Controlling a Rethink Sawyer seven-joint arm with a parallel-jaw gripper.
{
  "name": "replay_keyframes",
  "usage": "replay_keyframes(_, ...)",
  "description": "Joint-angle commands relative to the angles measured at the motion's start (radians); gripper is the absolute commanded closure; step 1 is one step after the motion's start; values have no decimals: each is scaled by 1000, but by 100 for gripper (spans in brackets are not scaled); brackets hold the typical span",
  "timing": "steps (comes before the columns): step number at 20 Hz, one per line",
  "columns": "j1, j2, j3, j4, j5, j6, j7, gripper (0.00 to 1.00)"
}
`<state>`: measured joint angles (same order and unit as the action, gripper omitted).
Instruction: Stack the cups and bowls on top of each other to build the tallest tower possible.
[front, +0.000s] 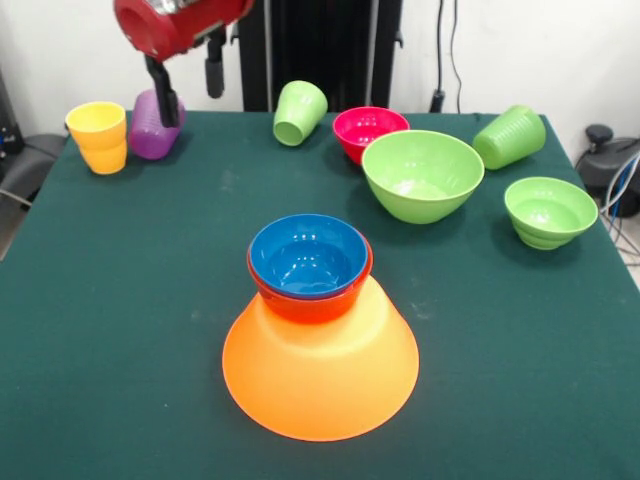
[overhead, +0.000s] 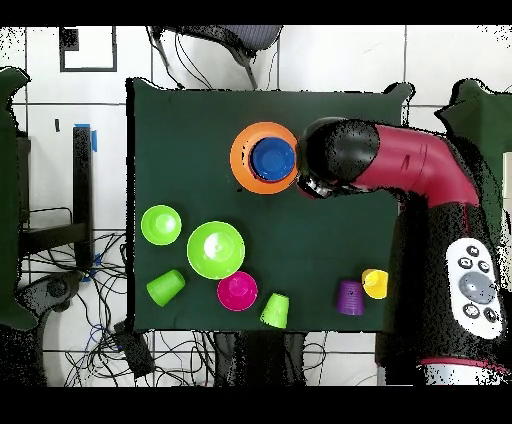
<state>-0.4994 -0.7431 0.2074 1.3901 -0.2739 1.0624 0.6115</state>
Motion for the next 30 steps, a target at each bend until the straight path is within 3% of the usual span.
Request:
replay_keyframes(1,6,46,90,186,11,-151,79,0)
replay_keyframes(10,-8,87,111,241,94,-283,145,0)
replay_keyframes(13,-8,50,125,292,166,-261,169,0)
replay_keyframes(17,-15,-55,165,426,271,-310,188,0)
replay_keyframes(21,2,-98,171,518,300,-400,199,0)
replay_keyframes(26,44,-96,131,575,320,-506,280,0)
replay_keyframes(30,38,-78,123,618,345,-598,307,0)
